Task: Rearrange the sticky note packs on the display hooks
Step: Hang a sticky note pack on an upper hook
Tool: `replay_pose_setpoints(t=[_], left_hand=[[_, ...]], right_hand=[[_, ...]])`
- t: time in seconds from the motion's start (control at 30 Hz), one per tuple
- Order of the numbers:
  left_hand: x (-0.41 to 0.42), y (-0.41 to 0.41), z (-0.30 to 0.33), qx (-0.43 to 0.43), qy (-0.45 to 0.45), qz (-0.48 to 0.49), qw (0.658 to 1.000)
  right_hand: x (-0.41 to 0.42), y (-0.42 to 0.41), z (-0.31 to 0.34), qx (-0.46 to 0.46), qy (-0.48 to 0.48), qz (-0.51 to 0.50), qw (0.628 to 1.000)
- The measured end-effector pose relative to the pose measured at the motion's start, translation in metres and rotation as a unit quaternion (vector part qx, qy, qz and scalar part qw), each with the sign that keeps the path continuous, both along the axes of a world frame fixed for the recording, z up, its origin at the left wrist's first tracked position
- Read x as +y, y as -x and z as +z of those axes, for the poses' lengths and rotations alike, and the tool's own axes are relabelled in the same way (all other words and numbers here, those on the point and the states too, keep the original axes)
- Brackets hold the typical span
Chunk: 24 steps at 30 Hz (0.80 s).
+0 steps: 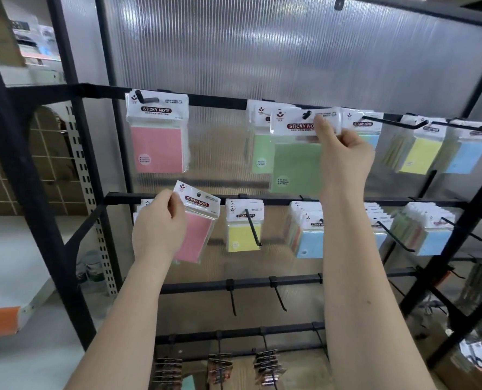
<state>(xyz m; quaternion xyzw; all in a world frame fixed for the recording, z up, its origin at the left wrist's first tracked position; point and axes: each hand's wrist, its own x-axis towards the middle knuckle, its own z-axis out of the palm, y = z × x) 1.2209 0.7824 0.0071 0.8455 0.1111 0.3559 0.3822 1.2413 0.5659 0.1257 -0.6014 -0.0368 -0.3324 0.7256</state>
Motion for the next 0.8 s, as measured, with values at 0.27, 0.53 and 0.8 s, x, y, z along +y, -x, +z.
replay_pose_setpoints(t=[0.27, 0.53, 0.8], left_hand=[[0.0, 0.0, 0.001, -0.001, -0.003, 0.008, 1.0], [-0.001, 0.0, 0.005, -0.026, -0.013, 0.016, 0.999], [-0.001, 0.001, 0.009, -0.041, -0.022, 0.026, 0.999]], right_hand=[[0.005, -0.017, -0.002, 0.026, 0.014, 0.004, 1.0], [0.014, -0.059, 0.001, 0.032, 0.024, 0.008, 0.999], [0.022, -0.088, -0.004, 0.045, 0.018, -0.021, 0.999]])
